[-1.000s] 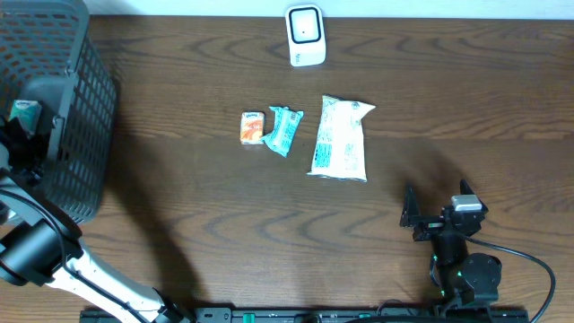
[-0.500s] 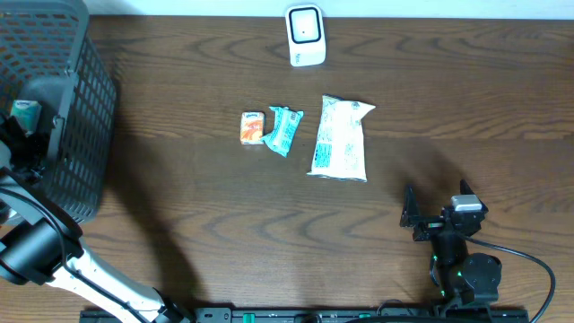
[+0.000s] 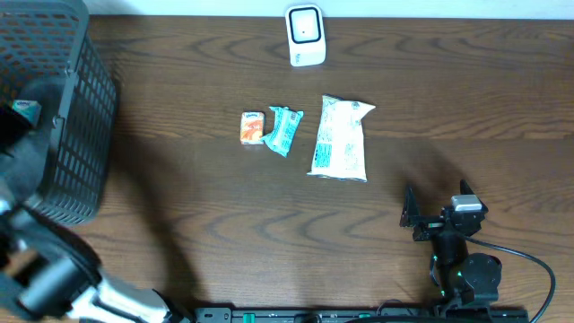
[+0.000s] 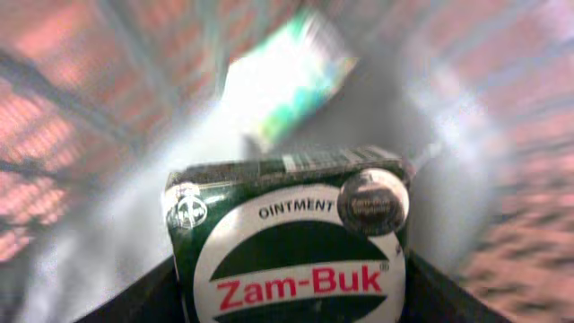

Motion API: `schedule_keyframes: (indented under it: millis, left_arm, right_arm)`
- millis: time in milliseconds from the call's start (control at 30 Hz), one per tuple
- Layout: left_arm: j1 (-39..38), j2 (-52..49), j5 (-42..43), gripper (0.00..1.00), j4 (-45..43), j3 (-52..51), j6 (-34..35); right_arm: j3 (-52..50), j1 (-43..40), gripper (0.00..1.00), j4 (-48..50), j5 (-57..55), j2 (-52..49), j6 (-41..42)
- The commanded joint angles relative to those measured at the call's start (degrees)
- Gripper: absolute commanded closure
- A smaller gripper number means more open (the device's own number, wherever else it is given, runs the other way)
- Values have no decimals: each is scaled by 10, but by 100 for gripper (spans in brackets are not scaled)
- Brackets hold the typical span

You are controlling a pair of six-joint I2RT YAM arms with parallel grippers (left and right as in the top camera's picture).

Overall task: Scan the item barcode
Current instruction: 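Lift the Zam-Buk box out and set it left of the orange pack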

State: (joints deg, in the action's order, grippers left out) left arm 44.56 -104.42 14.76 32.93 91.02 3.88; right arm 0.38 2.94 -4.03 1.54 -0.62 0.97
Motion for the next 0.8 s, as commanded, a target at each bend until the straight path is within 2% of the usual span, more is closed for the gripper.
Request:
schedule_keyframes:
  millis: [0,167,267,367,467,600,700,767]
  left_arm:
    - [-2,99,101,38,-43,11,99]
    - [-20,182,181,38,-130,11,277]
    - [-64,208,233,38,-170,11,294]
    - [-143,215,241,38,-173,11,292]
    - [-230,206,240,38,-155,11,243]
    - [-348,183,209,38,-87,11,119]
    - [-430,160,110,38,-7,10,22]
    - [-486,134,-11,38,41,9,-14]
  right_arm:
    - [-1,4,1,-3,-1,3,-4]
    - [-1,4,1,-3,-1,3,-4]
    - [-1,4,1,-3,-1,3,-4]
    - [-1,4,1,-3,-1,3,-4]
    - [-1,4,1,-3,-1,3,-4]
    - [-1,4,1,-3,-1,3,-4]
    - [-1,4,1,-3,-1,3,-4]
    - [-1,4,1,-3,-1,3,-4]
